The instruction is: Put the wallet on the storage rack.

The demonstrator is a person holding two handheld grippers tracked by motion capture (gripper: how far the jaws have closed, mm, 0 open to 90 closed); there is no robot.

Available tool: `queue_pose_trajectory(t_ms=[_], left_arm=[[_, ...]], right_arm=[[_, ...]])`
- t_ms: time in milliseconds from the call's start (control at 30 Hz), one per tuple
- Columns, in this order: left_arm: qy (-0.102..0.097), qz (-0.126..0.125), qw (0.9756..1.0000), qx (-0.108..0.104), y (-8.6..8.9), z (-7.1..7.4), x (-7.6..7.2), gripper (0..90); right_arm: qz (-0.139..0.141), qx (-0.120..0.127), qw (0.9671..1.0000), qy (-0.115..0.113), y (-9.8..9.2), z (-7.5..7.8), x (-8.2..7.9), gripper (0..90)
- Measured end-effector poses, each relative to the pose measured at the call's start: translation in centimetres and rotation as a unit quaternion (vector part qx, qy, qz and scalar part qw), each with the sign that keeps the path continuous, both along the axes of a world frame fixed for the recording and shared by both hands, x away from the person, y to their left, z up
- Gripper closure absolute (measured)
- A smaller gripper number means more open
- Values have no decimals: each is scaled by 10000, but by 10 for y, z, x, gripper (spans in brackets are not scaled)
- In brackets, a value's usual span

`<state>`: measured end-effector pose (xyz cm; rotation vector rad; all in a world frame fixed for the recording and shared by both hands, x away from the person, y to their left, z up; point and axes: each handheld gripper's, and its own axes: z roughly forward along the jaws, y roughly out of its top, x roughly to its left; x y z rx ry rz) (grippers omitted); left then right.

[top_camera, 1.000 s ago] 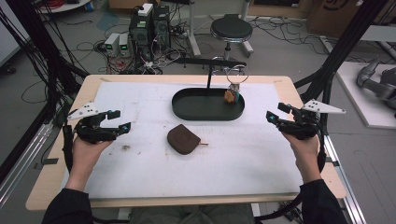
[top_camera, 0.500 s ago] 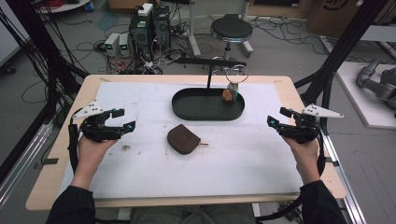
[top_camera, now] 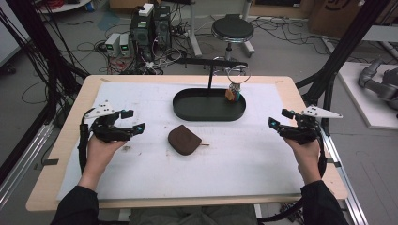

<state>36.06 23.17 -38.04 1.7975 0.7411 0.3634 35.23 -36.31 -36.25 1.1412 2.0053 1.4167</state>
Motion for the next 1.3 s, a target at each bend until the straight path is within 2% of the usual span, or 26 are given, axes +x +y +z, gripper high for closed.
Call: queue_pose_trajectory(t_ms=[133,267,433,500,567,633,700,833,900,1000,1167,1233,1300], left_arm=[[168,-128,9998,19,-12,-3,2,202],[335,-289,9989,125,-33,-7,5,202],[600,-247,9977,205,-56,-15,17,214],[652,-257,9968,374,-64,-19,21,252],[730,-286,9961,416,-70,-22,25,287],[798,-198,9956,445,-76,-25,29,334],[940,-148,9947,383,-79,-30,34,373],[1297,-65,9915,125,-80,-39,44,429],[1463,-71,9892,92,-80,-44,47,467],[1628,-81,9864,227,-83,-48,50,514],[1892,-77,9814,323,-85,-56,54,525],[1992,-78,9796,247,-83,-57,56,525],[2001,-156,9794,223,-84,-57,55,565]], right_arm=[[4,-4,10000,-8,0,0,0,232],[32,-18,10000,3,2,-1,2,233],[90,-130,9999,22,8,-3,5,248],[110,-158,9998,-13,10,-3,6,255],[142,-173,9997,-28,10,-4,7,262],[146,-182,9997,5,11,-4,8,269],[173,-182,9997,-6,10,-4,9,280],[182,-192,9997,6,11,-5,10,282],[194,-236,9995,-13,12,-5,10,283],[208,-224,9995,-33,11,-5,10,284],[207,-196,9996,-28,10,-4,9,284],[209,-182,9996,-35,10,-4,9,285],[214,-196,9996,-35,10,-4,9,285]])
